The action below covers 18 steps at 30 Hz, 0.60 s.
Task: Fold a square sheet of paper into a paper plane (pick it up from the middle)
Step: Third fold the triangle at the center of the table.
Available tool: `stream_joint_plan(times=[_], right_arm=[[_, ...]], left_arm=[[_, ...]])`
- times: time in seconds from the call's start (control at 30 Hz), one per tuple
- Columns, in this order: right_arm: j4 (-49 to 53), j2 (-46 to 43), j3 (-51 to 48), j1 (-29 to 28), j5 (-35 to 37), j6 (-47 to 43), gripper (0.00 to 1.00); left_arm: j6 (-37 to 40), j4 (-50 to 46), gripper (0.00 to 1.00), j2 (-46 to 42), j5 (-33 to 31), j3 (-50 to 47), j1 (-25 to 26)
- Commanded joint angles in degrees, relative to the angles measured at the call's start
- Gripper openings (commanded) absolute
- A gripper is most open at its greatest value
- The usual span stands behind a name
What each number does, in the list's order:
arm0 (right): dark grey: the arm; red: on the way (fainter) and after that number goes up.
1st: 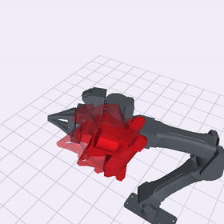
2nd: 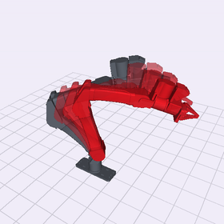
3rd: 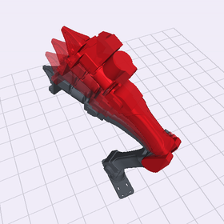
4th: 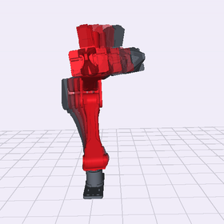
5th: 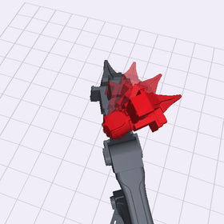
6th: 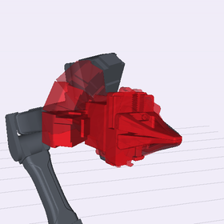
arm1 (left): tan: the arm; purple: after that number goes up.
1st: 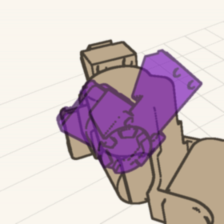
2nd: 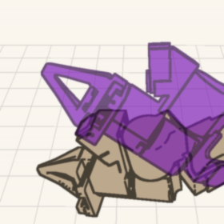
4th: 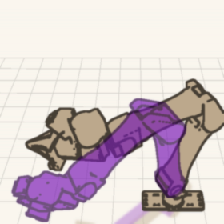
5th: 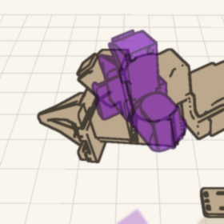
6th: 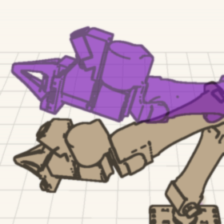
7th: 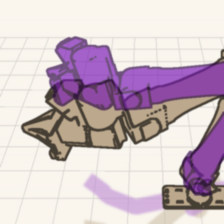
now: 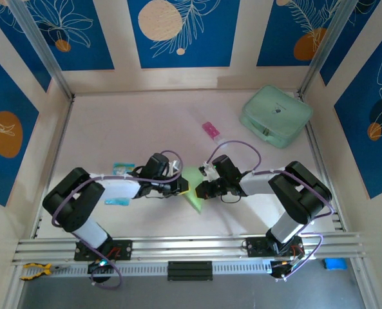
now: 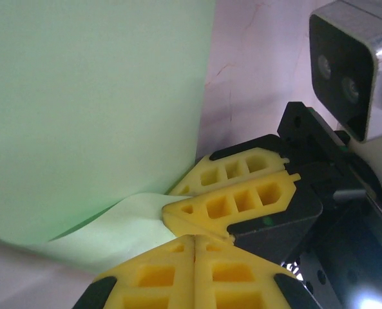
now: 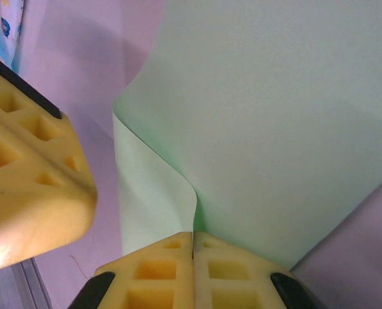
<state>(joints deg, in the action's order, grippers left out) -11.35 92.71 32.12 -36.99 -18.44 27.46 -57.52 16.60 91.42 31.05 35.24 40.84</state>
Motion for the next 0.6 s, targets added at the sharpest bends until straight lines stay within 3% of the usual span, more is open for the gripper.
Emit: stream_joint_plan(times=[0.0, 0.57], right_arm=[[0.5, 1.0, -1.1, 0.6, 0.0, -0.6, 0.0], [0.3, 1.1, -1.3, 1.0, -0.4, -0.2, 0.0]], left_arm=[[-1.1, 2.1, 0.0, 1.7, 0.0, -0.1, 0.6], [-1.1, 4.4, 0.05, 5.6, -0.9, -1.2, 1.3]])
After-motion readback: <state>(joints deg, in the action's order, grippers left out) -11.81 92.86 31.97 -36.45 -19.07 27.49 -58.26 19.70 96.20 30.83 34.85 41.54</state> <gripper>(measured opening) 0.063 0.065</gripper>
